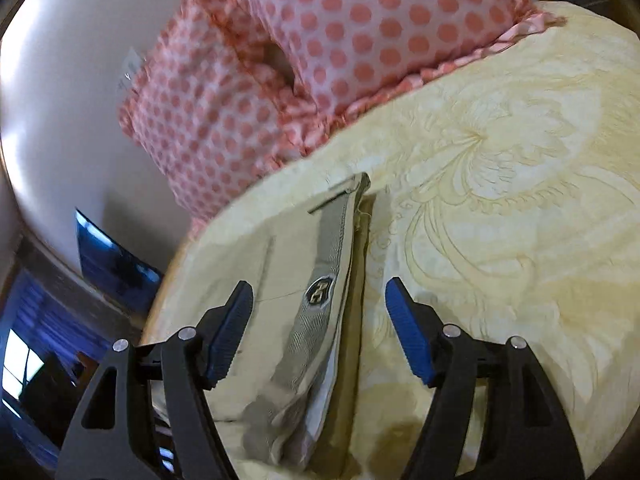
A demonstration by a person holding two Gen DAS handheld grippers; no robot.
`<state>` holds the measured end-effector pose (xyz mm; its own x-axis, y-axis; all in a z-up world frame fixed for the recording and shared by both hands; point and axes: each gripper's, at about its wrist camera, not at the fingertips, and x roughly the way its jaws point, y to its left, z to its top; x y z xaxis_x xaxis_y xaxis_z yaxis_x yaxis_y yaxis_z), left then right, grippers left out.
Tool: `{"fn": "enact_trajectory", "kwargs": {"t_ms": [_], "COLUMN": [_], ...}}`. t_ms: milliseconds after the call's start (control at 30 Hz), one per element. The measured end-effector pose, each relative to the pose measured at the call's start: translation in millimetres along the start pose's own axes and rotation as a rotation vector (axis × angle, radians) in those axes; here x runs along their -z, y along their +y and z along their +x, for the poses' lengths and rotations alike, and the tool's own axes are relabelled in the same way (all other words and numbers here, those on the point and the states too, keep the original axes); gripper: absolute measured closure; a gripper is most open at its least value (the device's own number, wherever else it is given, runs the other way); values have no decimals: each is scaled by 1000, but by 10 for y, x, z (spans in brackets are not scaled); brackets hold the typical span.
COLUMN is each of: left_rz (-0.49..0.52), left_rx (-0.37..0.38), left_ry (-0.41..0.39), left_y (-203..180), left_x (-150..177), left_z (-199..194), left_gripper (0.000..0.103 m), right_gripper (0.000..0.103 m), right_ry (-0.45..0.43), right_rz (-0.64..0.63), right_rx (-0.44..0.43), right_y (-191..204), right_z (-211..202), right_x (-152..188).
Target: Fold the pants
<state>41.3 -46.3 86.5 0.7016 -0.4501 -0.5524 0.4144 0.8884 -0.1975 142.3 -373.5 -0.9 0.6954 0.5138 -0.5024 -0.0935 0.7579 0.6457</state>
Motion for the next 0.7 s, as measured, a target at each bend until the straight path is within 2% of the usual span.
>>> {"fn": "enact_trajectory", "kwargs": {"t_ms": [33, 100, 167, 267, 400, 500, 700], "left_rz": [-74, -174, -283, -360, -378, -341, -346], "left_rx": [-59, -106, -127, -109, 10, 1, 32], "left_ry": [-8, 4, 40, 122, 223, 269, 285], "left_y": [335, 788, 1250, 1646, 1670, 1587, 1590], "left_x": [-91, -185, -229, -238, -287, -304, -358], "left_z": [-53, -50, 23, 226, 554, 725, 857], "left_gripper": [40, 40, 40, 41, 40, 30, 29], "right_gripper": [35, 41, 50, 50, 50, 54, 58], "right_ry": [22, 40, 60, 73, 97, 121, 167], "right_rz": [0, -19, -30, -79, -146, -220, -185], "right_rx": [2, -4, -8, -3, 38, 67, -15], "right_y": [-11, -4, 5, 63, 172, 243, 103], "right_z": [78, 186, 253, 285, 335, 357, 389], "right_x": [-24, -62, -76, -30, -37, -23, -114]}}
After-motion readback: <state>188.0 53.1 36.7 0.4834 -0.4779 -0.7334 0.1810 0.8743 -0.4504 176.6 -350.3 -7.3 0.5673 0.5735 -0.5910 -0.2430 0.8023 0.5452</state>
